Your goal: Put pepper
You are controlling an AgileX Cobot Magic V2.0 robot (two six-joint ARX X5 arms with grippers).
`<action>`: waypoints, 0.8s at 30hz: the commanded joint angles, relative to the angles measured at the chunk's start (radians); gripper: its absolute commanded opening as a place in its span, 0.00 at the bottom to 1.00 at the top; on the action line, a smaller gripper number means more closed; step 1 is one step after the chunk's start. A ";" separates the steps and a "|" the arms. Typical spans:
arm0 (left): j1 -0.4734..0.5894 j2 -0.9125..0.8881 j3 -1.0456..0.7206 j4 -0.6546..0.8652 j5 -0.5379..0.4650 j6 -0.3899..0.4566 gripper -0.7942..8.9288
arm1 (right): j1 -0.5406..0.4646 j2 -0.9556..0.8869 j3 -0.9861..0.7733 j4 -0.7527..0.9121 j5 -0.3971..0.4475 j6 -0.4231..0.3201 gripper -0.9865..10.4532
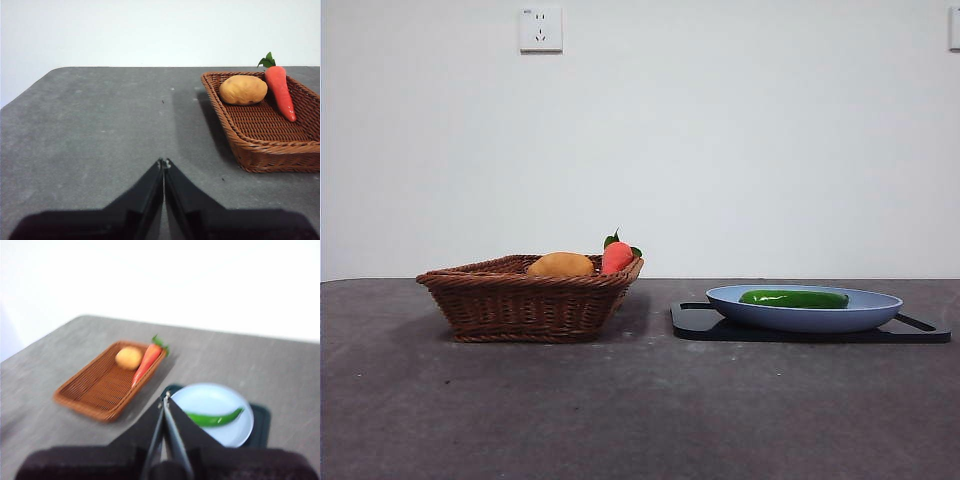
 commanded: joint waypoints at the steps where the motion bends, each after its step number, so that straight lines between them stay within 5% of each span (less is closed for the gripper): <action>1: 0.003 -0.004 -0.010 0.009 0.001 -0.009 0.09 | -0.003 -0.064 -0.143 0.167 0.006 -0.004 0.10; 7: 0.003 -0.004 -0.010 0.009 0.001 -0.009 0.09 | -0.003 -0.212 -0.462 0.467 0.011 0.020 0.10; 10: 0.003 -0.004 -0.010 0.009 0.001 -0.009 0.09 | 0.000 -0.278 -0.586 0.542 0.087 0.064 0.10; 16: 0.003 -0.004 -0.010 0.009 0.001 -0.009 0.09 | 0.011 -0.377 -0.747 0.568 0.243 0.141 0.10; 24: 0.003 -0.004 -0.010 0.009 0.001 -0.009 0.09 | 0.026 -0.433 -0.865 0.568 0.266 0.143 0.10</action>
